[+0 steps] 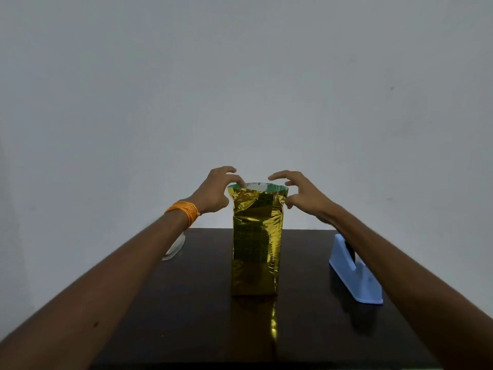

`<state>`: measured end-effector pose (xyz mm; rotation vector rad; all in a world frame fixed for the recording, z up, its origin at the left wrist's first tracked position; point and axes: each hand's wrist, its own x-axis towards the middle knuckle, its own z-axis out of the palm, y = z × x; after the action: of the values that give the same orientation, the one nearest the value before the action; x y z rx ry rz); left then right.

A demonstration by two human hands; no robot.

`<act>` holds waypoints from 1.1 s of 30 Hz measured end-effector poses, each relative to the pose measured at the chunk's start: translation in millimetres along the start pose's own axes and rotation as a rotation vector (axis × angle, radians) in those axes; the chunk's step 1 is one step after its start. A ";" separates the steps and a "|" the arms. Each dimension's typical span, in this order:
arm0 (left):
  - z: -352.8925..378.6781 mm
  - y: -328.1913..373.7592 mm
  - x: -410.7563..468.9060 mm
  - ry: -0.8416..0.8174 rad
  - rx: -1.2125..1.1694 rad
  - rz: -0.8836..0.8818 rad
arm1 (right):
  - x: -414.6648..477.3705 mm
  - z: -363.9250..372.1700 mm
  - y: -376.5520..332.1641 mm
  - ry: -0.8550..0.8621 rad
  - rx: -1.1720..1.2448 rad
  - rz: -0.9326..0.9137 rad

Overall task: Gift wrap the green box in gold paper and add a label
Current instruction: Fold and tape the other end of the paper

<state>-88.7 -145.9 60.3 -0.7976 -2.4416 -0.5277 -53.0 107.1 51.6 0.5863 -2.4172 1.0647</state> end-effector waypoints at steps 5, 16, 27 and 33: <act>3.7 -2.7 5.9 0.021 0.134 0.021 | 21.1 -5.8 6.4 -0.096 -0.471 -0.106; -2.6 -7.7 3.6 0.226 -0.064 -0.047 | 21.3 -10.7 10.7 0.106 -0.260 -0.051; -4.1 7.8 -2.4 0.165 -0.275 -0.006 | 15.1 -6.5 -3.9 -0.021 -0.143 0.006; -8.5 17.1 1.5 0.160 -0.130 -0.001 | 19.0 -6.9 -6.4 0.069 -0.204 -0.069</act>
<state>-76.0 -136.6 71.3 -0.7750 -2.2788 -0.7283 -63.6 104.5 69.8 0.5502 -2.3890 0.7853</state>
